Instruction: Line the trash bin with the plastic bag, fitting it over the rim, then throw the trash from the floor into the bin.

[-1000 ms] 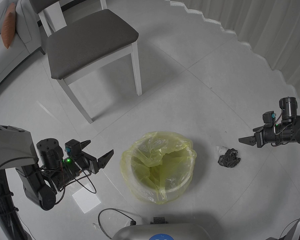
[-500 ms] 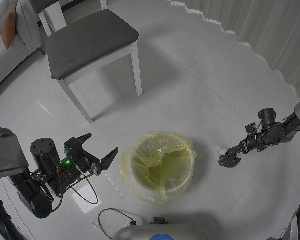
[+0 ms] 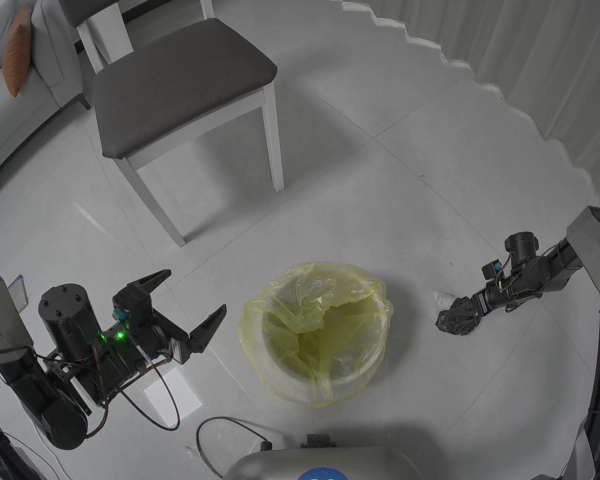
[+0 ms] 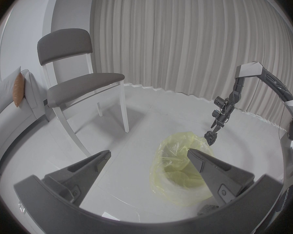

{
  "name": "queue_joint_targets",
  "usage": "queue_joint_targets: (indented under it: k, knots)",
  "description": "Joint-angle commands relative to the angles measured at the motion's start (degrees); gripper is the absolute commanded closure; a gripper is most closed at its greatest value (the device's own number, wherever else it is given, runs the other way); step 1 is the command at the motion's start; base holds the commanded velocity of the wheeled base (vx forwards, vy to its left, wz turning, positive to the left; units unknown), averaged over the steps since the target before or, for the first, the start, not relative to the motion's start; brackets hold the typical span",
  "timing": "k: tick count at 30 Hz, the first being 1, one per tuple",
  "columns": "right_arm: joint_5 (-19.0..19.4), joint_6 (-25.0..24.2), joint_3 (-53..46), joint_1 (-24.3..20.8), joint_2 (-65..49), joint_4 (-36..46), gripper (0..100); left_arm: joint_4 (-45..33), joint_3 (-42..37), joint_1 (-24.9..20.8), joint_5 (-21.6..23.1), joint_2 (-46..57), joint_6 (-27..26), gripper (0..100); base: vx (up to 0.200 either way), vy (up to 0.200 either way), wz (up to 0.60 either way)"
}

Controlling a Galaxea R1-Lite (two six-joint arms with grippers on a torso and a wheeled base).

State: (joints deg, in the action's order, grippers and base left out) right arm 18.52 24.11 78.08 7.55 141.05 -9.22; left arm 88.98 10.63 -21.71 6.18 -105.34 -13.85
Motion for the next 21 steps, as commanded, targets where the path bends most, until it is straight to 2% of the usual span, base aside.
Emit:
queue_joint_targets:
  k: [1, 10, 11, 21]
  knots:
    - [0.03, 0.06, 2.34, 0.28, 4.06, 0.08, 0, 1.02, -0.43, -0.09, -0.12, 0.05, -0.13, 0, 0.0, 0.0, 0.0]
    - [0.03, 0.58, 5.06, 0.1, 7.4, -0.19, 0, 1.02, -1.75, -0.09, -0.12, 0.49, -0.13, 0, 0.0, 0.0, 0.0]
    - [0.03, 0.67, 5.15, 0.1, 7.58, -0.28, 100, 1.02, -1.75, -0.09, -0.2, 0.4, -0.13, 0, 0.0, 0.0, 0.0]
    - [0.12, 1.38, 3.22, 0.1, 4.77, -0.36, 100, 1.02, -3.25, 0.18, -0.12, -0.83, -0.04, 0, 0.0, 0.0, 0.0]
